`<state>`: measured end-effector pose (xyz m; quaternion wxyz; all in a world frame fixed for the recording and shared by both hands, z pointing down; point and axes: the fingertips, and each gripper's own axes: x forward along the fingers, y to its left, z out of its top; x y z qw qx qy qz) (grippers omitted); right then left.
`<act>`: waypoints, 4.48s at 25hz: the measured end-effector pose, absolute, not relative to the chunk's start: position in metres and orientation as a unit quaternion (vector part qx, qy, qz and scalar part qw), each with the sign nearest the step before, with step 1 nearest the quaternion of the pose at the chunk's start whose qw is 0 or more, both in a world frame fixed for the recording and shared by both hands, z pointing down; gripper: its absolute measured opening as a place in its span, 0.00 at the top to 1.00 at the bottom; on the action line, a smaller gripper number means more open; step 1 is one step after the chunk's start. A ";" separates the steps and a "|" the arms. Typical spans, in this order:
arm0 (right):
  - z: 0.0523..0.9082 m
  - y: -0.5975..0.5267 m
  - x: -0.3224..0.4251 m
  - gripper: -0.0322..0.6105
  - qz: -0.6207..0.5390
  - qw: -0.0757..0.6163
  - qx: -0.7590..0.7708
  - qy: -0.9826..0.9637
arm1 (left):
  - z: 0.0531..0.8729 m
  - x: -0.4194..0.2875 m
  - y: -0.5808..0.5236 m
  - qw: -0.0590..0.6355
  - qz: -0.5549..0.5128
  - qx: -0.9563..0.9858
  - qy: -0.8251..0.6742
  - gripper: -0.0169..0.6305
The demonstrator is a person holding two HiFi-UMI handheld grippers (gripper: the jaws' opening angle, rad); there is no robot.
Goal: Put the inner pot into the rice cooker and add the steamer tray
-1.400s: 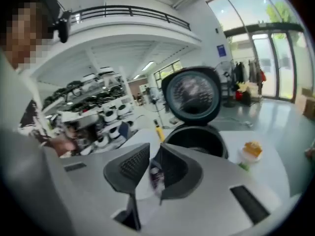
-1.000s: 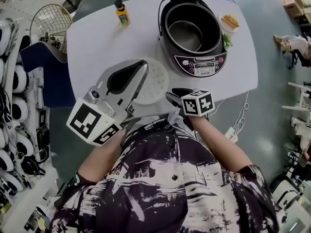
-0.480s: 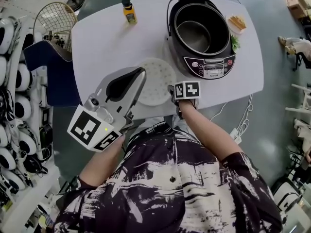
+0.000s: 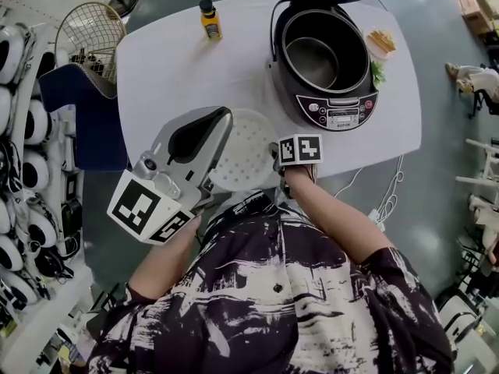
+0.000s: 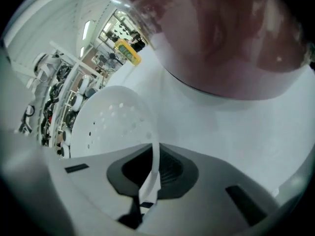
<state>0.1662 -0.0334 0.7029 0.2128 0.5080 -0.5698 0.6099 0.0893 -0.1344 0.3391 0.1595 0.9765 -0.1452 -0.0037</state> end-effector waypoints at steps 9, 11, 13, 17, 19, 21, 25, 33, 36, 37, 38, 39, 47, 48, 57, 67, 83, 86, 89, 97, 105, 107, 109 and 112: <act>0.563 -0.047 0.157 0.95 0.512 0.163 0.479 -0.694 | 0.294 0.097 -0.131 0.129 -0.042 0.982 -0.133 0.97; 0.536 -0.045 0.170 0.95 0.488 0.155 0.486 -0.708 | 0.278 0.102 -0.126 0.118 -0.055 0.984 -0.124 0.97; 0.514 -0.040 0.188 0.95 0.467 0.151 0.496 -0.716 | 0.264 0.109 -0.120 0.102 -0.065 0.986 -0.116 0.97; 0.480 -0.027 0.240 0.95 0.438 0.146 0.530 -0.711 | 0.250 0.126 -0.109 0.080 -0.067 0.989 -0.102 0.97; 0.465 -0.023 0.271 0.95 0.432 0.138 0.549 -0.702 | 0.248 0.135 -0.106 0.076 -0.066 0.990 -0.096 0.97; 0.452 -0.022 0.301 0.95 0.431 0.128 0.565 -0.692 | 0.248 0.145 -0.104 0.074 -0.063 0.991 -0.092 0.97; 0.425 -0.038 0.357 0.95 0.412 0.120 0.587 -0.687 | 0.258 0.169 -0.100 0.074 -0.046 0.992 -0.087 0.97; 0.407 -0.133 0.440 0.95 0.380 0.144 0.613 -0.678 | 0.271 0.208 -0.092 0.076 -0.024 0.993 -0.089 0.97; 0.434 -0.163 0.458 0.95 0.393 0.178 0.615 -0.660 | 0.269 0.211 -0.089 0.075 -0.023 0.992 -0.099 0.97; 0.444 -0.171 0.460 0.95 0.401 0.189 0.613 -0.654 | 0.269 0.211 -0.088 0.075 -0.023 0.992 -0.104 0.97; 0.455 -0.177 0.462 0.95 0.409 0.198 0.612 -0.648 | 0.269 0.211 -0.088 0.075 -0.023 0.991 -0.108 0.97; 0.466 -0.181 0.463 0.95 0.417 0.205 0.611 -0.641 | 0.270 0.210 -0.087 0.075 -0.022 0.991 -0.113 0.97; 0.526 -0.195 0.472 0.95 0.449 0.255 0.625 -0.586 | 0.279 0.209 -0.089 0.082 -0.018 0.987 -0.134 0.97; 0.530 -0.196 0.474 0.95 0.446 0.265 0.628 -0.580 | 0.279 0.209 -0.089 0.082 -0.018 0.987 -0.135 0.97; 0.536 -0.203 0.478 0.95 0.382 0.336 0.646 -0.569 | 0.284 0.210 -0.089 0.088 -0.017 0.986 -0.142 0.97; 0.529 -0.204 0.472 0.75 0.220 0.445 0.631 -0.596 | 0.283 0.215 -0.087 0.088 -0.016 0.987 -0.133 0.97; 0.264 -0.125 0.391 0.92 0.052 -0.046 0.587 -0.807 | 0.278 0.238 -0.092 0.076 -0.002 0.989 -0.129 0.97; 0.246 -0.090 0.376 0.94 0.016 -0.044 0.571 -0.820 | 0.278 0.245 -0.092 0.077 -0.003 0.988 -0.133 0.97; 0.253 -0.077 0.371 0.95 0.002 -0.028 0.574 -0.819 | 0.278 0.250 -0.093 0.073 0.000 0.988 -0.136 0.97; 0.265 -0.069 0.373 0.95 0.009 -0.020 0.583 -0.812 | 0.275 0.259 -0.085 0.071 0.004 0.988 -0.136 0.97; 0.273 -0.069 0.377 0.95 0.019 -0.012 0.588 -0.809 | 0.276 0.260 -0.083 0.072 0.006 0.987 -0.142 0.97; 0.273 -0.069 0.377 0.95 0.019 -0.012 0.588 -0.809 | 0.275 0.260 -0.082 0.072 0.006 0.987 -0.143 0.97; 0.272 -0.069 0.377 0.95 0.021 -0.011 0.586 -0.810 | 0.274 0.261 -0.082 0.072 0.007 0.987 -0.143 0.97; 0.273 -0.069 0.376 0.95 0.022 -0.009 0.585 -0.811 | 0.274 0.260 -0.081 0.073 0.007 0.987 -0.144 0.97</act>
